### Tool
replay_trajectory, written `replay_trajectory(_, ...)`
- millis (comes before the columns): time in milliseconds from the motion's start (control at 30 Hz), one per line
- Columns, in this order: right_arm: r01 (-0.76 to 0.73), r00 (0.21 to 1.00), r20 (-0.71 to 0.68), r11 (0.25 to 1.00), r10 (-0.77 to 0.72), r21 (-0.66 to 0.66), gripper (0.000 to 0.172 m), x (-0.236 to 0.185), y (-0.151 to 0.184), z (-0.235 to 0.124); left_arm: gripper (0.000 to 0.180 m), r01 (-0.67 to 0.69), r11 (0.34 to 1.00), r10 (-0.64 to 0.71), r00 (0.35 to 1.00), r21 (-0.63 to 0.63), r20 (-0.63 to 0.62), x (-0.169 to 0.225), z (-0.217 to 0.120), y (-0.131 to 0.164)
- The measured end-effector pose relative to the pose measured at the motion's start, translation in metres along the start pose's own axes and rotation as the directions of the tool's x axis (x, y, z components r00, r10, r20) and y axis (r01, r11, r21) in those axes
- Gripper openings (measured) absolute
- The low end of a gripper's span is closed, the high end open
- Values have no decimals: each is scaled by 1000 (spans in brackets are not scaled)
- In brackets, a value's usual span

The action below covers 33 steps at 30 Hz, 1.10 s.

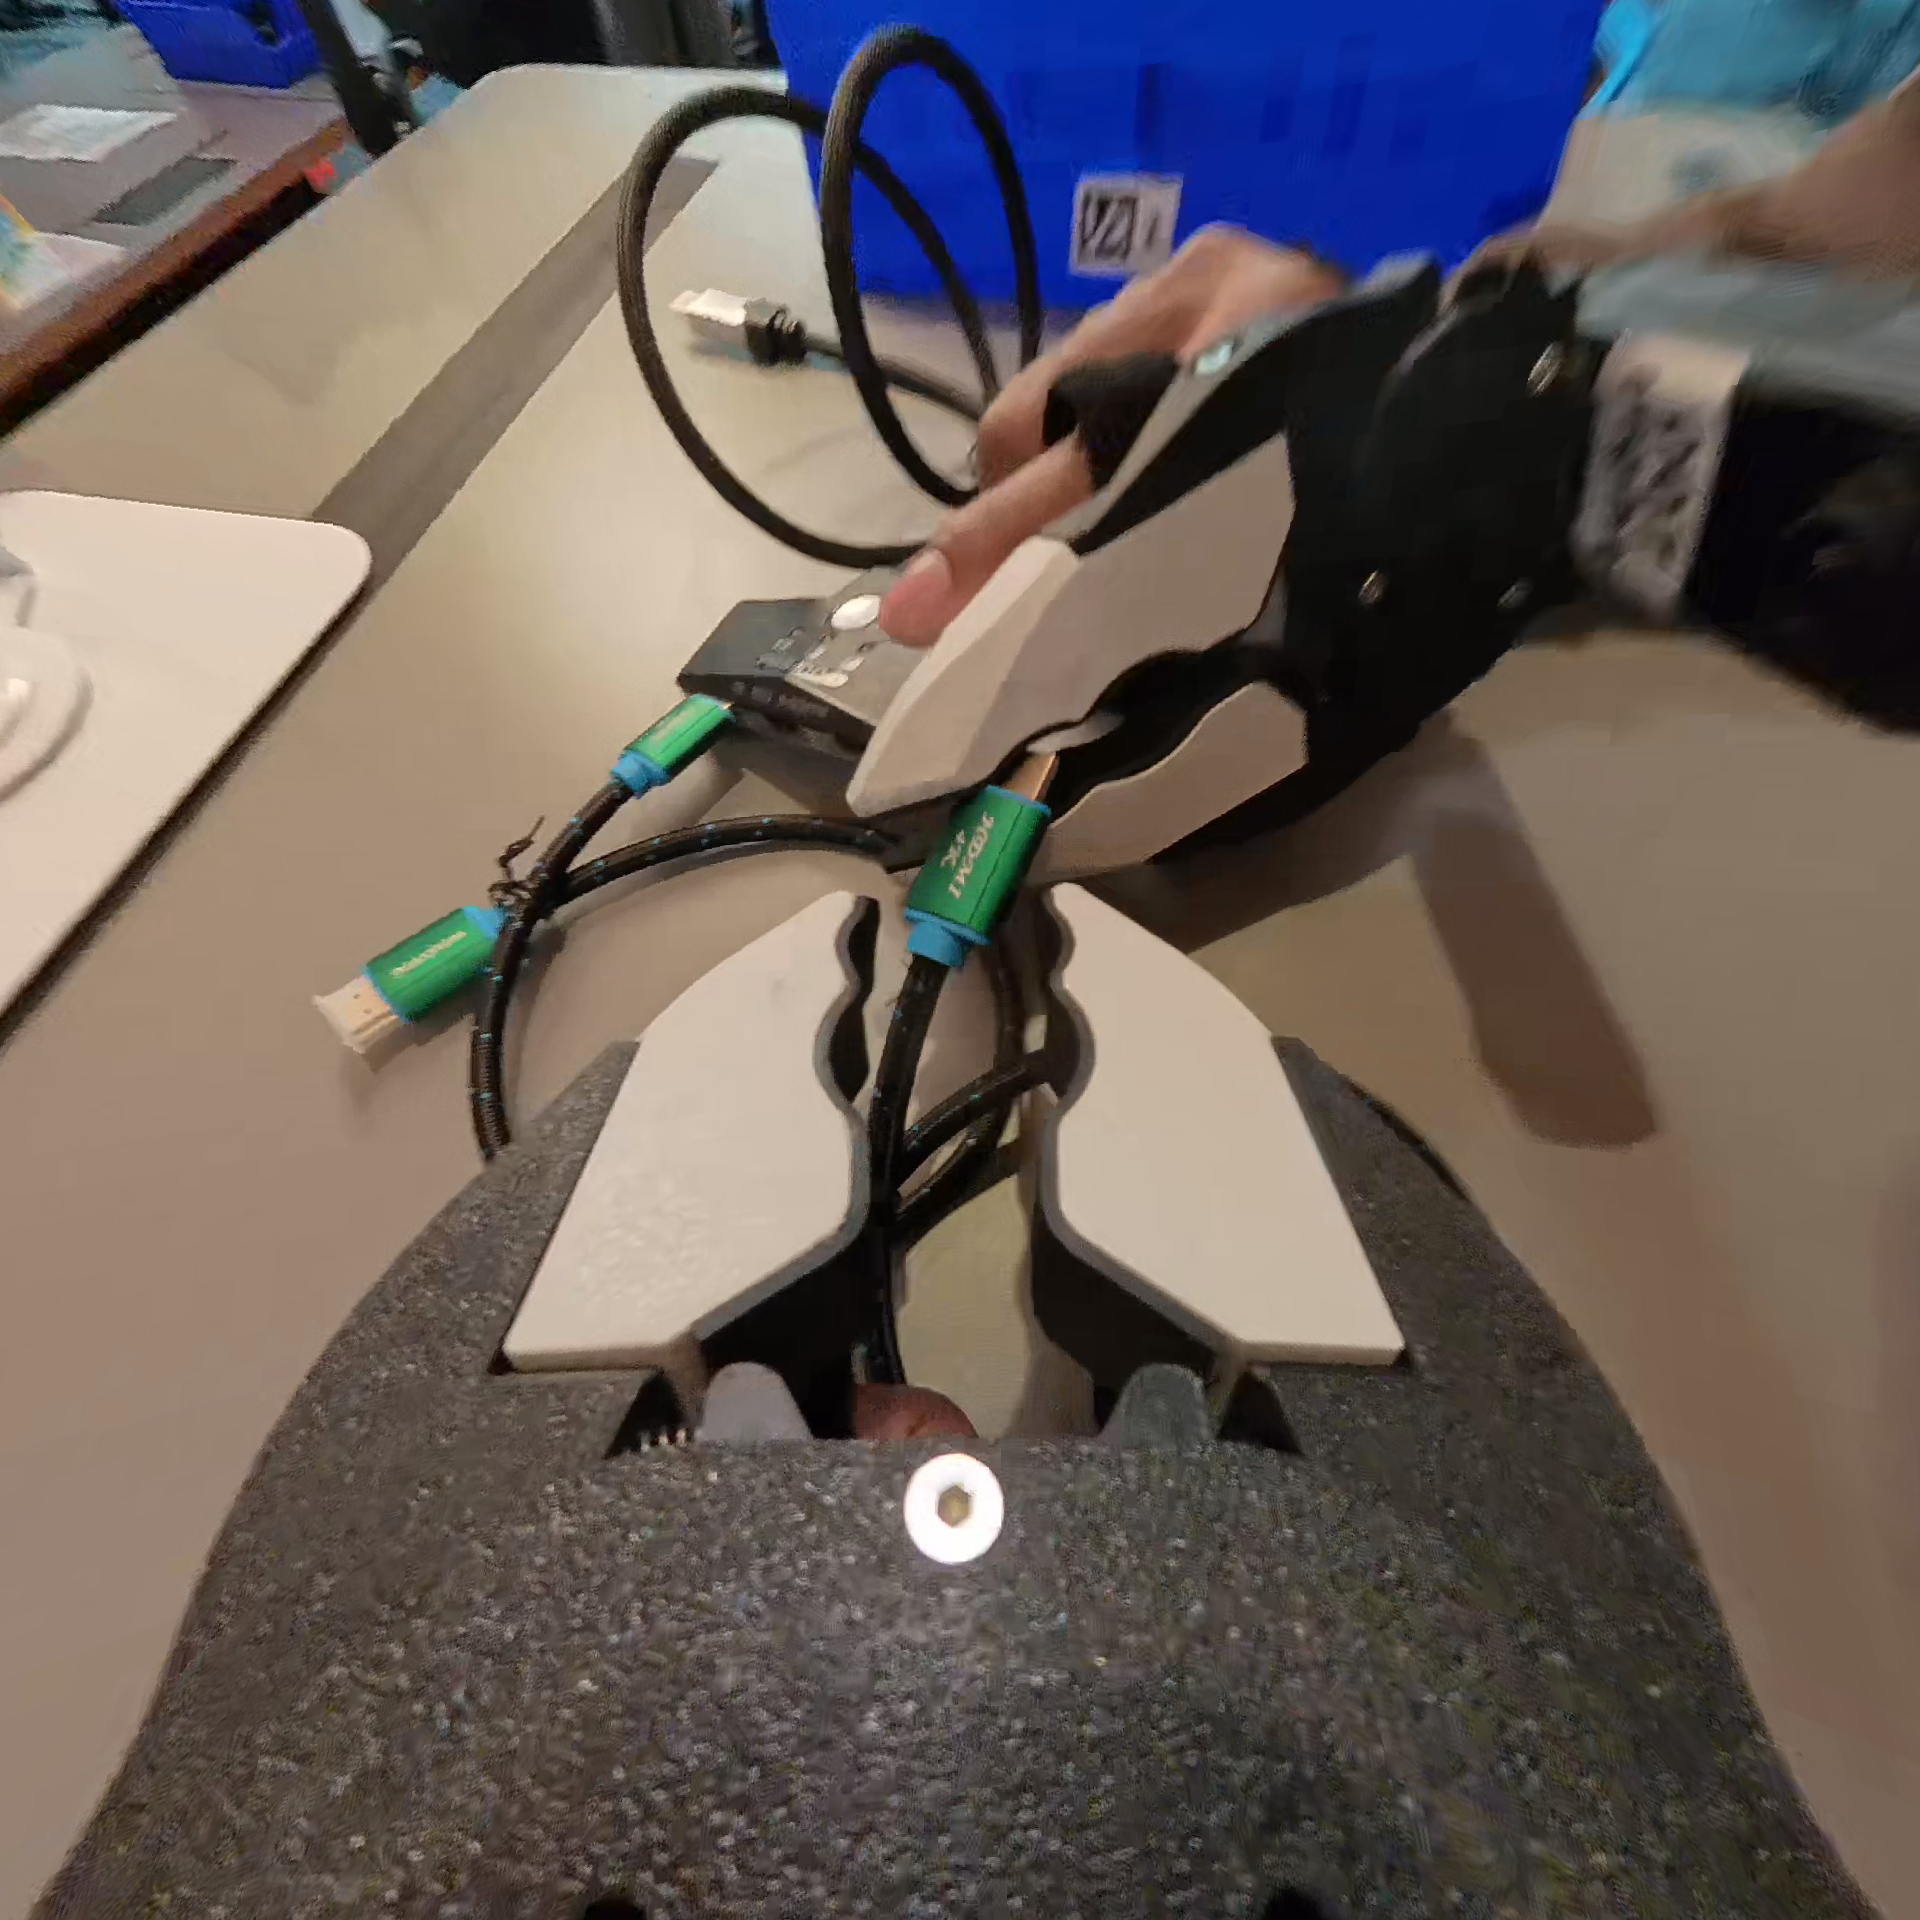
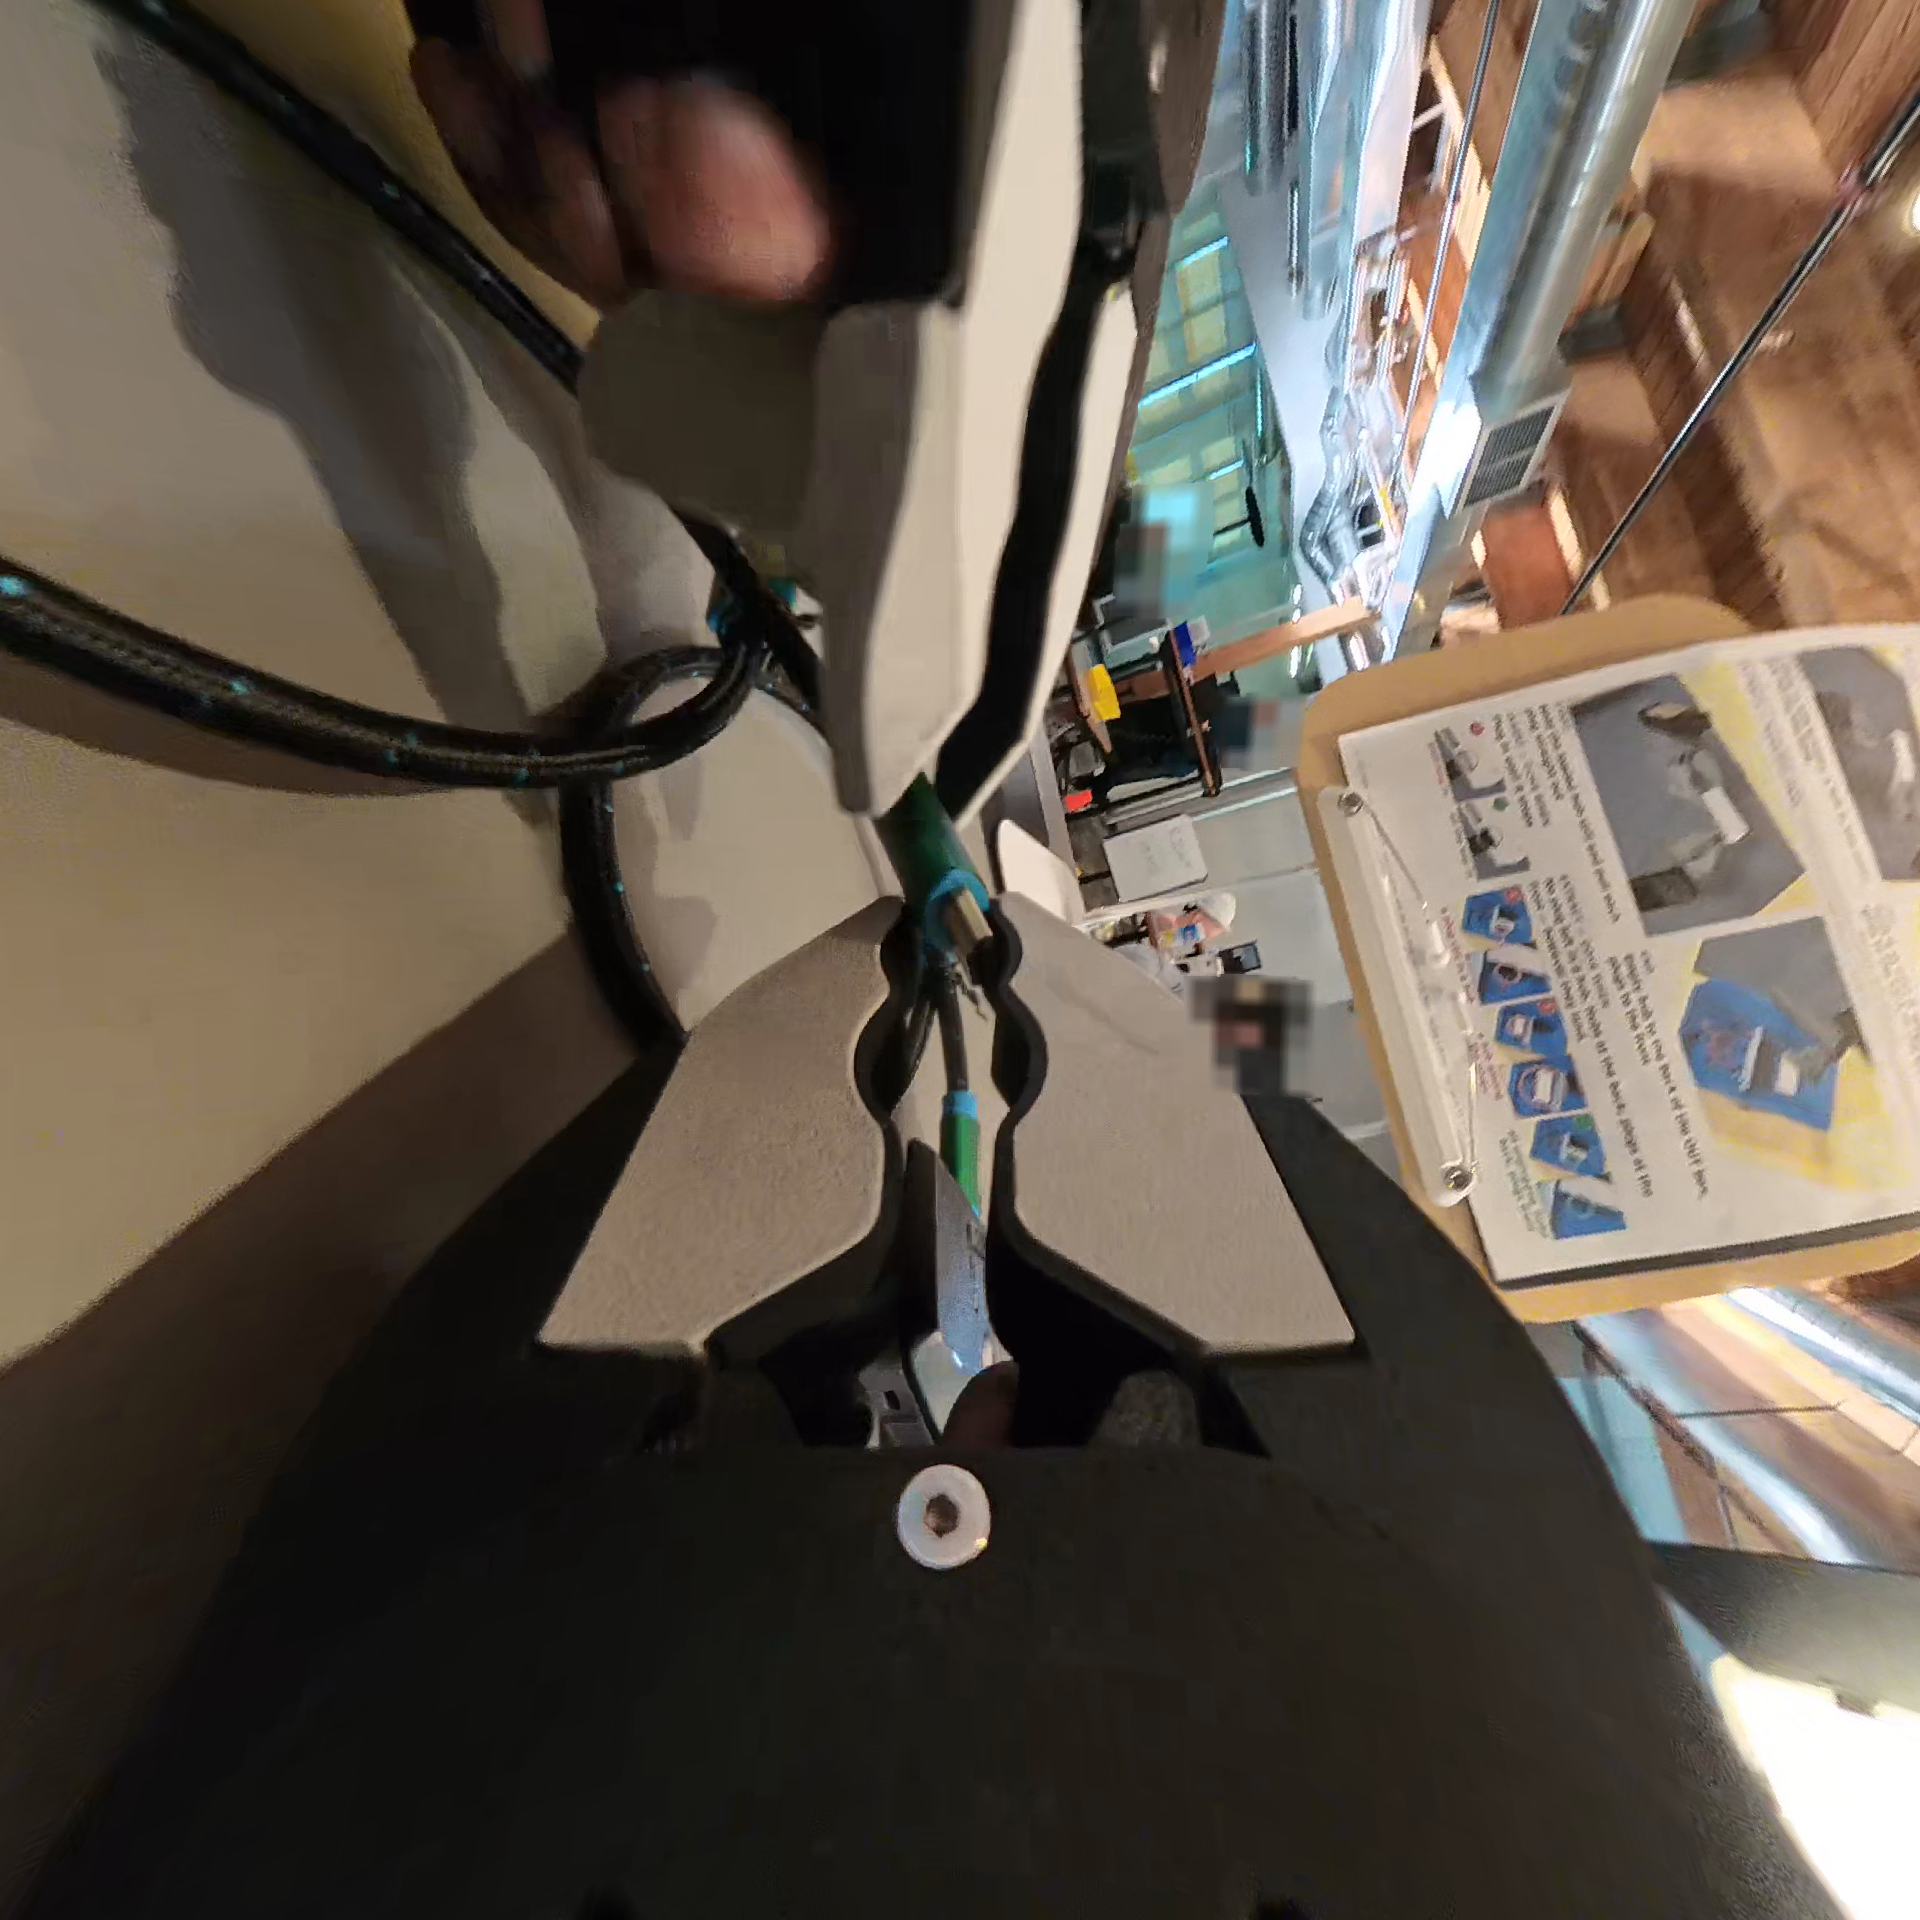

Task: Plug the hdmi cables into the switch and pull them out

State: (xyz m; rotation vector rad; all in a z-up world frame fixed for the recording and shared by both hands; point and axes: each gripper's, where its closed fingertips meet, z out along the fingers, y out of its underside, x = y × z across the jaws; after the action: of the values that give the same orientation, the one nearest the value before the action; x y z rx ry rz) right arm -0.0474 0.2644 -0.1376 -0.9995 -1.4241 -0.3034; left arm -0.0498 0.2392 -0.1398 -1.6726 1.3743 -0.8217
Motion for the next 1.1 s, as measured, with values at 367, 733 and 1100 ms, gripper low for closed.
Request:
replay_trajectory(367,128,992,-11,984,-127,121,10,-7,-21,-8,38,205,977,-212,950,-53,-228,19,-6,5)
replay_trajectory(733,-143,990,9,990,143,-7,22,8,5,-3,21,14,1000,-14,1000,-19,14,-12,-5,1)
replay_trajectory(1100,-621,737,300,782,606,-52,39,25,16,-21,19,-315,949,292,895,14,337,-35,-11,-26)
